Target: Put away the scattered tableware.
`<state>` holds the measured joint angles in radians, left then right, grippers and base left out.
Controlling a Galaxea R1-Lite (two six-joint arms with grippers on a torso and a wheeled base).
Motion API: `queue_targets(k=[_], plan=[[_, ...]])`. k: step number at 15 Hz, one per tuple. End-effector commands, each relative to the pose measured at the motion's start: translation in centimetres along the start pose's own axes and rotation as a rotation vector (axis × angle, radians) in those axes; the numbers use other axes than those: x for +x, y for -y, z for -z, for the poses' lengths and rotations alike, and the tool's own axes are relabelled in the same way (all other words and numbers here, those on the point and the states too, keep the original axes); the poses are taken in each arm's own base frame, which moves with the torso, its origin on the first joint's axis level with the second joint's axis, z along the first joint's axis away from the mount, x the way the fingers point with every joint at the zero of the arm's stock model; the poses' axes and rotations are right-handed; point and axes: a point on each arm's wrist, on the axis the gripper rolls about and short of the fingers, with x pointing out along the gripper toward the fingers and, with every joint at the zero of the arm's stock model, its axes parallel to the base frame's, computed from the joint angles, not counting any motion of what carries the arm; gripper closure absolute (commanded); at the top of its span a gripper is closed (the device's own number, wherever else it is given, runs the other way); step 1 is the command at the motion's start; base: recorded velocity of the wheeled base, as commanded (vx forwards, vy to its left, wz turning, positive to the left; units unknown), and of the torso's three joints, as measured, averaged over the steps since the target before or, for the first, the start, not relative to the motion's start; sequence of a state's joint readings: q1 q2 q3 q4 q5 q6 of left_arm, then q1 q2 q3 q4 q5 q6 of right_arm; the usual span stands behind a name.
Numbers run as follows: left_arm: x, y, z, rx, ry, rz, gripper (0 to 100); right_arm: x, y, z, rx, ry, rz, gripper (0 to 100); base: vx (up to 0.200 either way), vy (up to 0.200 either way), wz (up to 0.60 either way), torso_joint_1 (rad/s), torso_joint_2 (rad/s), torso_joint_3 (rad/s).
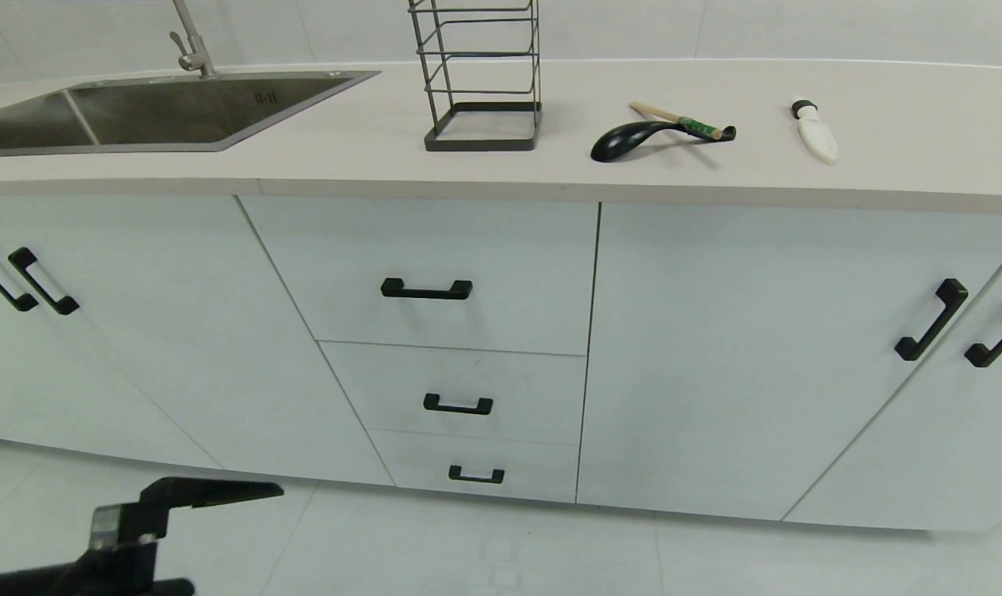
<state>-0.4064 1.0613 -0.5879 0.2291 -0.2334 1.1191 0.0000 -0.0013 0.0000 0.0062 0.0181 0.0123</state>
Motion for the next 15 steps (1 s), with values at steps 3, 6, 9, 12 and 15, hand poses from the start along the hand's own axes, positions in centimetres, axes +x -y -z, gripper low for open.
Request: queue_targets(k=[3, 6, 9, 12, 15], plan=[[7.7, -3.8, 0.0, 0.102, -0.031, 0.112, 0, 0.0, 0.0, 0.0, 0.0, -0.001, 0.0, 100, 0.0, 0.0, 0.0, 0.0, 0.0, 0.0], [11.0, -3.4, 0.8, 0.108, -0.072, 0.228, 0, 0.0, 0.0, 0.0, 0.0, -0.001, 0.0, 100, 0.0, 0.0, 0.0, 0.0, 0.0, 0.0], [13.5, -3.3, 1.4, 0.125, -0.101, 0.301, 0, 0.0, 0.0, 0.0, 0.0, -0.001, 0.0, 100, 0.0, 0.0, 0.0, 0.0, 0.0, 0.0], [15.5, -4.9, 1.3, 0.117, -0.13, 0.284, 0, 0.0, 0.0, 0.0, 0.0, -0.001, 0.0, 100, 0.0, 0.0, 0.0, 0.0, 0.0, 0.0], [18.9, -6.0, 1.7, 0.123, -0.136, 0.262, 0, 0.0, 0.0, 0.0, 0.0, -0.001, 0.0, 100, 0.0, 0.0, 0.0, 0.0, 0.0, 0.0]])
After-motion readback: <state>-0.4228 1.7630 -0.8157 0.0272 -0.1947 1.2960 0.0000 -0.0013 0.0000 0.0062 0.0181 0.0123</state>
